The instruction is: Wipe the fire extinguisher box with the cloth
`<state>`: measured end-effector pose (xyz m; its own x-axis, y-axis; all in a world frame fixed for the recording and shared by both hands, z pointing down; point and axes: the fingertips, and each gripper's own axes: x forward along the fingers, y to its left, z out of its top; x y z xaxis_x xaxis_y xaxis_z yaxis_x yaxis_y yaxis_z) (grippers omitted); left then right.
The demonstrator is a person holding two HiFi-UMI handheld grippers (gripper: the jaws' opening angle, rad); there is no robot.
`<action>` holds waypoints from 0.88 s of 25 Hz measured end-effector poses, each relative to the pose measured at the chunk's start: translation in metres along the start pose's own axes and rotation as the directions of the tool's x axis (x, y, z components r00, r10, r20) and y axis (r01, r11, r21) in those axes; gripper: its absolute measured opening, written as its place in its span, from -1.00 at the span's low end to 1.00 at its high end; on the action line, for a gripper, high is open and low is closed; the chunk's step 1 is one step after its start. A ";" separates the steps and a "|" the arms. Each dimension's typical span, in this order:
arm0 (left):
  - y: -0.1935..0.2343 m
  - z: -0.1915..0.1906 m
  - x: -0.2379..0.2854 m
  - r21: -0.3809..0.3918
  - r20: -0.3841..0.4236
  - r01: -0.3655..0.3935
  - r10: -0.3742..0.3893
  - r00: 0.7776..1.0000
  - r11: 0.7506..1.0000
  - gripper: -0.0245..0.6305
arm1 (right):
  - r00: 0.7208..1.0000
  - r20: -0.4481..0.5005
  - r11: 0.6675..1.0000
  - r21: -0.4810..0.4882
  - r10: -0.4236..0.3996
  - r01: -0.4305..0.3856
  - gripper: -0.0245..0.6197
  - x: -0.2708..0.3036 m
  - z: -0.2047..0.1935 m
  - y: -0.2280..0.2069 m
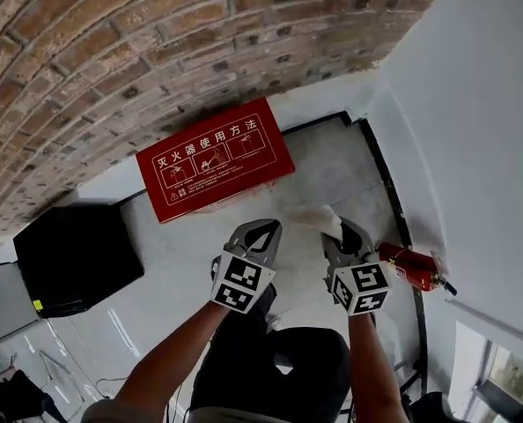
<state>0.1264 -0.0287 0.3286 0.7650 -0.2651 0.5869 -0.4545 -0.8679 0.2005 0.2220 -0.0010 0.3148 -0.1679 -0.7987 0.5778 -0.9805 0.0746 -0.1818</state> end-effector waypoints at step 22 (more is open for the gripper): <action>0.036 -0.052 0.165 -0.240 -0.011 -0.297 0.303 0.953 0.924 -0.93 | 0.823 0.093 0.761 -0.449 0.560 -0.468 -0.65 0.196 0.004 -0.027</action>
<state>0.2129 -0.0824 0.4734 0.5861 -0.5107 0.6290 -0.7566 -0.6226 0.1995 0.2161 -0.1619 0.4296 -0.6782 -0.6709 0.2999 -0.7137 0.6986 -0.0510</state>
